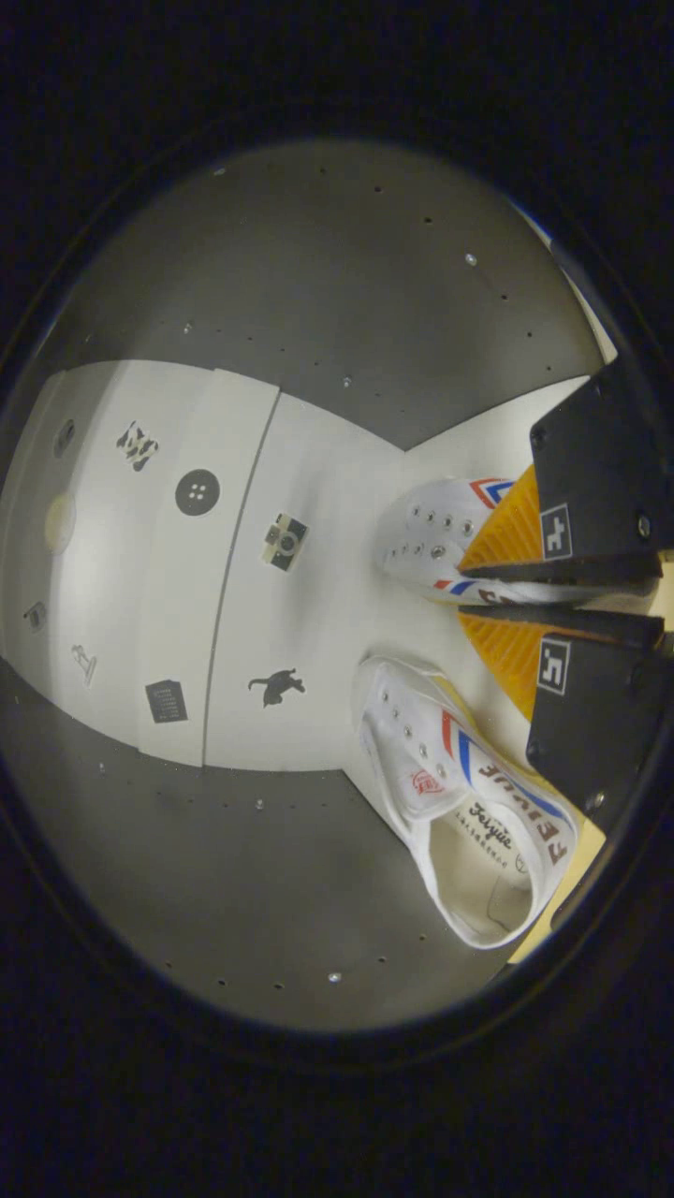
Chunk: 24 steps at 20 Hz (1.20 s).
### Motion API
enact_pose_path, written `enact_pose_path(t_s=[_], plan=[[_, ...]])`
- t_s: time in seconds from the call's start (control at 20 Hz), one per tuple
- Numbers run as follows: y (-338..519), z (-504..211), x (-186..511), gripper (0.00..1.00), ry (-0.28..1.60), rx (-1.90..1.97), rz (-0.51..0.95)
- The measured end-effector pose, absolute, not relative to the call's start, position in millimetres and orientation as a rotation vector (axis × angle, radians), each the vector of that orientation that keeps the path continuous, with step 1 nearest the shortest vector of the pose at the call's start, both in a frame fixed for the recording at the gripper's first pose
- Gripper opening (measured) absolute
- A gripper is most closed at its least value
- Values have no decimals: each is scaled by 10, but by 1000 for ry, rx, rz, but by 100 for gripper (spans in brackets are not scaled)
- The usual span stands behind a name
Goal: Open the shoe cabinet door, grab the shoes and put them into the shoe cabinet, then close the shoe cabinet door.
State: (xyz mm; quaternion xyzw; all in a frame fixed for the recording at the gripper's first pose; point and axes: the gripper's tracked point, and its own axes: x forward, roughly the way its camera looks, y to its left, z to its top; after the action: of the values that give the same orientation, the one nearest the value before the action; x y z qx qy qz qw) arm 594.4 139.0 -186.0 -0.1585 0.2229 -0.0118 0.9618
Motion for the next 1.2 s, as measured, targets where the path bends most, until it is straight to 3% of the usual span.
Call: enact_pose_path(t_s=[0.05, 0.1, 0.25, 0.45, 0.55, 0.65, 0.75, 1.2], plan=[[1363, -1795, 5952, 22, 410, -353, -40], [1348, -1705, 5943, 40, 358, -387, -58], [1329, -1477, 5794, 61, 246, -447, -100], [1503, -1282, 5345, 69, 236, -326, -59], [1591, -1083, 5060, 85, 205, -256, -38], [1645, -847, 4758, 88, 159, -204, -30], [1733, -558, 4413, 100, 102, -183, -18], [2463, 847, 2685, 100, -103, -120, 88]])
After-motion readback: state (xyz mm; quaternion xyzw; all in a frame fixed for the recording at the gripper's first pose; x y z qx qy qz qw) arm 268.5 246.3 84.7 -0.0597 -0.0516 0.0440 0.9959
